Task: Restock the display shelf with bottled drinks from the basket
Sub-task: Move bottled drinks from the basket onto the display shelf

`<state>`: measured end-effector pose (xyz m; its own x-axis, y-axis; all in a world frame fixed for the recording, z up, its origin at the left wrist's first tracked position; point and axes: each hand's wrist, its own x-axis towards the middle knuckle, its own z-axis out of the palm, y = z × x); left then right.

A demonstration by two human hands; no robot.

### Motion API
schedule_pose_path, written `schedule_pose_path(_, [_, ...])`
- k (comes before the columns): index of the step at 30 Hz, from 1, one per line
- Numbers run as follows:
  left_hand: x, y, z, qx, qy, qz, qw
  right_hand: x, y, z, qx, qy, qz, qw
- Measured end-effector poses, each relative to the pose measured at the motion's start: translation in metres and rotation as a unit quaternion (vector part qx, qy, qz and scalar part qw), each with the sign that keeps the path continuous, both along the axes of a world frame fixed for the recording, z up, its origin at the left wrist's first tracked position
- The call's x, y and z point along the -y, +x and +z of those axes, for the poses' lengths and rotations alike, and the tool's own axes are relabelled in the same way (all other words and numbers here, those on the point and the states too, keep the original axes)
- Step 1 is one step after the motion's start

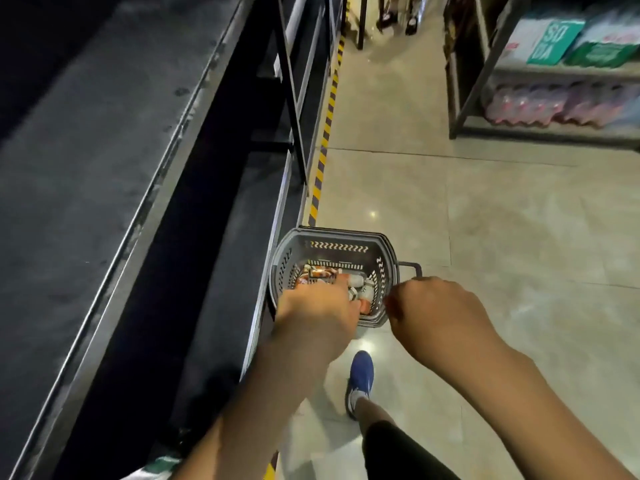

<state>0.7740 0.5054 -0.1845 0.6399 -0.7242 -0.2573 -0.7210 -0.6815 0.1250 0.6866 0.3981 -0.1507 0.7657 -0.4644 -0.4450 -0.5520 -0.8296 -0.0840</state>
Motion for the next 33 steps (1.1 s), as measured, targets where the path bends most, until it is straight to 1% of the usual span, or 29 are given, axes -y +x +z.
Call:
schedule_pose_path(1, [0.017, 0.018, -0.016, -0.002, -0.011, 0.005, 1.0, 0.016, 0.02, -0.014, -0.008, 0.001, 0.0, 1.0])
schedule_pose_path(2, [0.034, 0.036, -0.032, -0.038, -0.003, 0.014, 0.999, 0.031, 0.038, -0.029, -0.013, 0.003, -0.001, 1.0])
schedule_pose_path(4, [0.064, 0.072, -0.067, -0.118, 0.065, 0.022, 0.991, 0.056, 0.072, -0.065, -0.021, 0.015, -0.002, 1.0])
schedule_pose_path(6, [0.088, 0.106, -0.105, -0.128, 0.104, 0.015, 0.986, 0.074, 0.101, -0.106, -0.035, 0.029, -0.005, 0.999])
schedule_pose_path(9, [0.112, 0.144, -0.178, -0.144, 0.123, 0.015, 0.982, 0.092, 0.138, -0.179, -0.057, 0.043, -0.018, 0.997])
schedule_pose_path(14, [0.139, 0.185, -0.324, -0.192, 0.19, 0.022, 0.962, 0.114, 0.175, -0.323, -0.126, 0.08, -0.056, 0.987])
schedule_pose_path(17, [0.147, 0.2, -0.428, -0.224, 0.212, 0.05, 0.95, 0.124, 0.187, -0.426, -0.167, 0.095, -0.089, 0.977])
schedule_pose_path(19, [0.146, 0.205, -0.499, -0.251, 0.23, 0.077, 0.937, 0.125, 0.192, -0.494, -0.176, 0.134, -0.137, 0.966])
schedule_pose_path(21, [0.142, 0.209, -0.569, -0.269, 0.242, 0.093, 0.927, 0.123, 0.197, -0.562, -0.154, 0.207, -0.223, 0.94])
schedule_pose_path(22, [0.14, 0.211, -0.603, -0.274, 0.249, 0.103, 0.923, 0.12, 0.201, -0.594, -0.143, 0.244, -0.271, 0.92])
schedule_pose_path(23, [0.138, 0.215, -0.634, -0.279, 0.252, 0.115, 0.919, 0.117, 0.205, -0.625, -0.131, 0.28, -0.317, 0.897])
schedule_pose_path(25, [0.133, 0.224, -0.686, -0.279, 0.23, 0.153, 0.92, 0.109, 0.215, -0.683, -0.12, 0.329, -0.405, 0.845])
schedule_pose_path(28, [0.123, 0.24, -0.755, -0.272, 0.196, 0.225, 0.915, 0.098, 0.23, -0.763, -0.119, 0.37, -0.524, 0.757])
schedule_pose_path(29, [0.12, 0.244, -0.779, -0.273, 0.19, 0.245, 0.911, 0.094, 0.234, -0.787, -0.116, 0.374, -0.549, 0.738])
schedule_pose_path(32, [0.112, 0.25, -0.847, -0.277, 0.173, 0.295, 0.898, 0.092, 0.242, -0.851, -0.098, 0.376, -0.6, 0.7])
schedule_pose_path(33, [0.111, 0.25, -0.867, -0.267, 0.171, 0.299, 0.9, 0.091, 0.243, -0.87, -0.083, 0.379, -0.625, 0.678])
